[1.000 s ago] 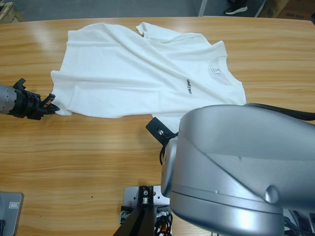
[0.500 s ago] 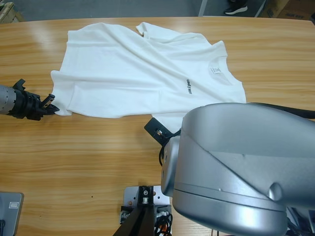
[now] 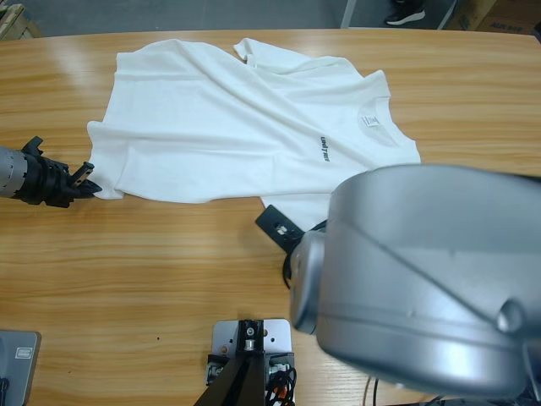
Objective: Fold clothes
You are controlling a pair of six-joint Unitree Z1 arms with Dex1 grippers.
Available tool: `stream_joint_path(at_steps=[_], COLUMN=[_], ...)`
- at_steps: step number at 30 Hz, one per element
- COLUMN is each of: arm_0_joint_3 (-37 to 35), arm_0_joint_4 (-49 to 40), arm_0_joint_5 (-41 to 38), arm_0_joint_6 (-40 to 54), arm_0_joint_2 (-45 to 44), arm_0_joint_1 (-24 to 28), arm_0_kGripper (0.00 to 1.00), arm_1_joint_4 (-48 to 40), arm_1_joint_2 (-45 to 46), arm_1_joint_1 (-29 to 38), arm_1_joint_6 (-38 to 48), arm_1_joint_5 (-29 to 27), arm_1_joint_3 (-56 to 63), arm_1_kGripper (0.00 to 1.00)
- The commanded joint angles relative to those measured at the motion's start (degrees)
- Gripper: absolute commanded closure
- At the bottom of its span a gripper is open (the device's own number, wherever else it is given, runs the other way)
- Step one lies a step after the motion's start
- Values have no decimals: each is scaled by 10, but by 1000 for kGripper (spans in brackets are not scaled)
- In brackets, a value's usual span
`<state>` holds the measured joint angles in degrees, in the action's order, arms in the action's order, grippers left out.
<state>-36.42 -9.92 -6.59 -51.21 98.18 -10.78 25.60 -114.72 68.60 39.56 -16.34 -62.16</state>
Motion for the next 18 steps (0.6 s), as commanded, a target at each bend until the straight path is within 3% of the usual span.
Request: stream_joint_path(at_steps=[1, 8, 11, 18], arm_0_joint_3=[13, 13, 15, 13], arm_0_joint_4=[-12, -12, -12, -12], arm_0_joint_5=[12, 12, 12, 12], arm_0_joint_6=[-2, 0, 1, 1], arm_0_joint_2=[10, 8, 8, 10], arm_0_joint_1=[-2, -2, -2, -2], arm_0_kGripper=[1000, 1000, 1000, 1000], arm_1_joint_4=[46, -6, -31, -79], arm_1_joint_2=[-16, 37, 45, 4], arm_1_joint_1=[-22, -22, -21, -6], arm_1_joint_6=[10, 0, -16, -46], arm_1_joint_5=[-3, 40, 55, 37], arm_1_joint_3=[40, 50, 55, 56], arm_1_kGripper=[0, 2, 60, 69])
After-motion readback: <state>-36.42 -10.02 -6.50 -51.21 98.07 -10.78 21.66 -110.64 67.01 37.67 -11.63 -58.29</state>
